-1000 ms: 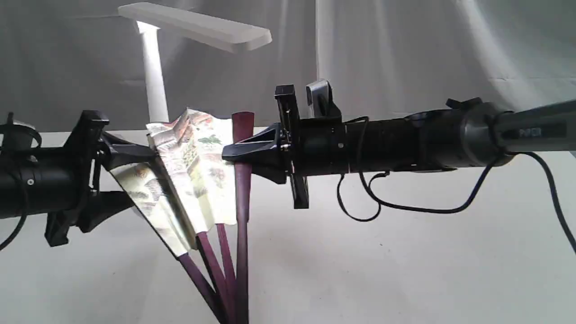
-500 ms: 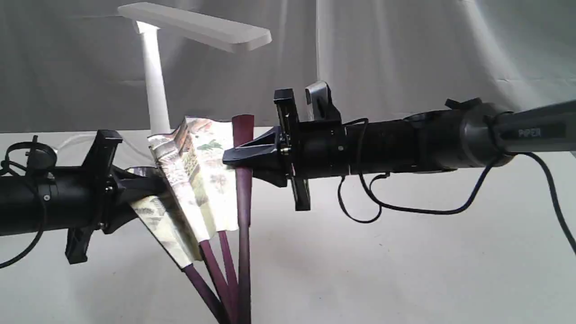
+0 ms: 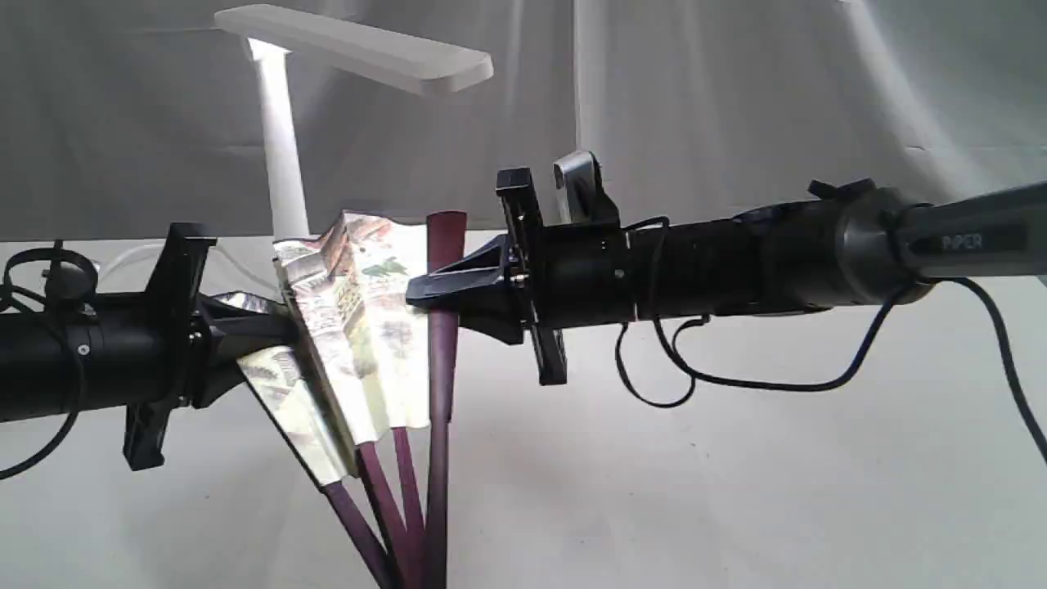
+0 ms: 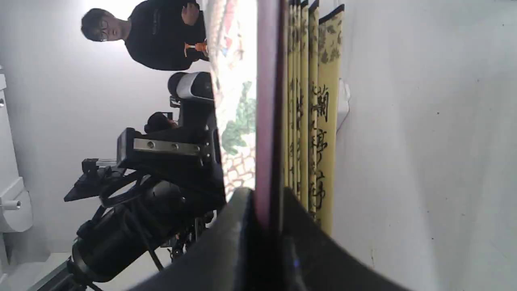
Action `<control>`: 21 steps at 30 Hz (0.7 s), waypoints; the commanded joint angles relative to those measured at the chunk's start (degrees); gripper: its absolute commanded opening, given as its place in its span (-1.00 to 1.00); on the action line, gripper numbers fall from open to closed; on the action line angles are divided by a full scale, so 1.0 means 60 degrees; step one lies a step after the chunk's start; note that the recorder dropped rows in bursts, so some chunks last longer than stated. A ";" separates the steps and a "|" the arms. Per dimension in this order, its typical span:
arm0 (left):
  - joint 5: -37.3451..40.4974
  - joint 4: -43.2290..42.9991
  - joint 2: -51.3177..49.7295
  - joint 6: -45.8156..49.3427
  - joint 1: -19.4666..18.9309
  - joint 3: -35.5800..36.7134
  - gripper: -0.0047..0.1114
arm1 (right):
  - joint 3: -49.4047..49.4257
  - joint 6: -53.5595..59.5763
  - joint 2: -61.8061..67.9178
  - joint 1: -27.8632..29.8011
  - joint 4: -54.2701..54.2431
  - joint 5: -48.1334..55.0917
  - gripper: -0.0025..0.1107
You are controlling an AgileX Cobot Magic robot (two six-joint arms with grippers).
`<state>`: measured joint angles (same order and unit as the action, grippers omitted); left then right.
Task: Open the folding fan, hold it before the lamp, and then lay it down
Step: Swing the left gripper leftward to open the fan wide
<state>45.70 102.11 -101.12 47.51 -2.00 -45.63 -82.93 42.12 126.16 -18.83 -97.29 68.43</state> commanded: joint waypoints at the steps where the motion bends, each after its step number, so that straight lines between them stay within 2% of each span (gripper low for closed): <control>1: -0.0032 -0.0361 -0.0020 0.0406 0.0048 -0.0007 -0.92 | 0.0031 0.0144 -0.0162 0.0262 -0.0443 0.0255 -0.96; 21: 0.0424 -0.0361 -0.0020 0.0652 0.0048 -0.0007 -0.92 | 0.0031 0.0106 -0.0652 0.1828 -0.0443 0.0255 -0.96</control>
<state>48.49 102.16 -101.12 47.89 -2.00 -46.15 -82.45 42.42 123.83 -9.39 -94.02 70.24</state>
